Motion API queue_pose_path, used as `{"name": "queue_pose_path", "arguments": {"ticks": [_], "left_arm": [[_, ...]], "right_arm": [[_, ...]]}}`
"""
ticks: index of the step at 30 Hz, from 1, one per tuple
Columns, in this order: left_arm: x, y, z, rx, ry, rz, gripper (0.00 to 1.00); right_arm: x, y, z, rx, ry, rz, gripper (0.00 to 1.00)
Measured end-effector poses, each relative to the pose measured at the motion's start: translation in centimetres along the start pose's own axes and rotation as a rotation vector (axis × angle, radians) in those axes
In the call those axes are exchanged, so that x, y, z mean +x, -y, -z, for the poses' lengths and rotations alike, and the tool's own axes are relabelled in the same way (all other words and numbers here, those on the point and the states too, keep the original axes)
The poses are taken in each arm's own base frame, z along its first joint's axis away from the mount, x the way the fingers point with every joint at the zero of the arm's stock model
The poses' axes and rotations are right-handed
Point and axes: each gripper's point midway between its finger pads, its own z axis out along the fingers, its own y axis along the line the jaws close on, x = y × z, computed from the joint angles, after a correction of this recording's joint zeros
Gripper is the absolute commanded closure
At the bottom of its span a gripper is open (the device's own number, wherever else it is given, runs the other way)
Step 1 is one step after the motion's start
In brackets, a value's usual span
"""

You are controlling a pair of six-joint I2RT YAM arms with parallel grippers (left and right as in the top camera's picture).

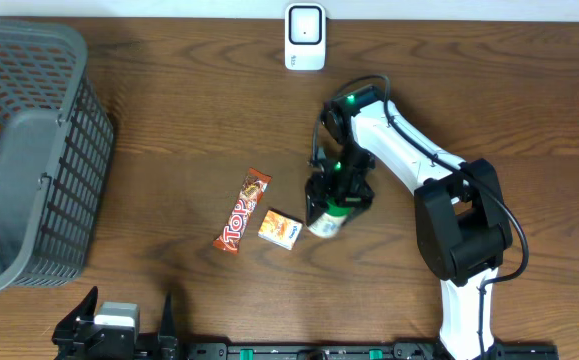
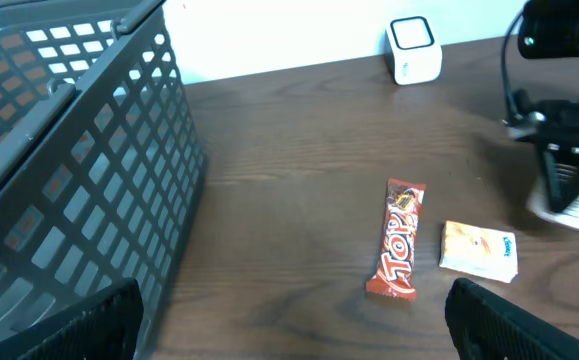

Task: Scan the item barcode
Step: 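Lift the jar and carry it toward the scanner, then hold the jar label over the white scanner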

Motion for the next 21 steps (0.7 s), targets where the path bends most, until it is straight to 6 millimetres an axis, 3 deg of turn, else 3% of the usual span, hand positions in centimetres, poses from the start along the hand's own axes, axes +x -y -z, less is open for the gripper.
{"name": "queue_pose_path", "arguments": {"ticks": [5, 9, 14, 21], "left_arm": [[0.0, 0.0, 0.0, 0.000, 0.000, 0.000, 0.04], [0.0, 0.0, 0.0, 0.000, 0.000, 0.000, 0.04], [0.0, 0.0, 0.0, 0.000, 0.000, 0.000, 0.04], [0.0, 0.0, 0.0, 0.000, 0.000, 0.000, 0.03]], "right_arm": [[-5.5, -0.3, 0.6, 0.012, 0.217, 0.076, 0.45], [-8.0, 0.3, 2.2, 0.085, 0.333, 0.071, 0.42], [-12.1, 0.9, 6.8, 0.237, 0.562, 0.082, 0.36], [-18.1, 1.3, 14.0, 0.385, 0.941, 0.080, 0.36]]}}
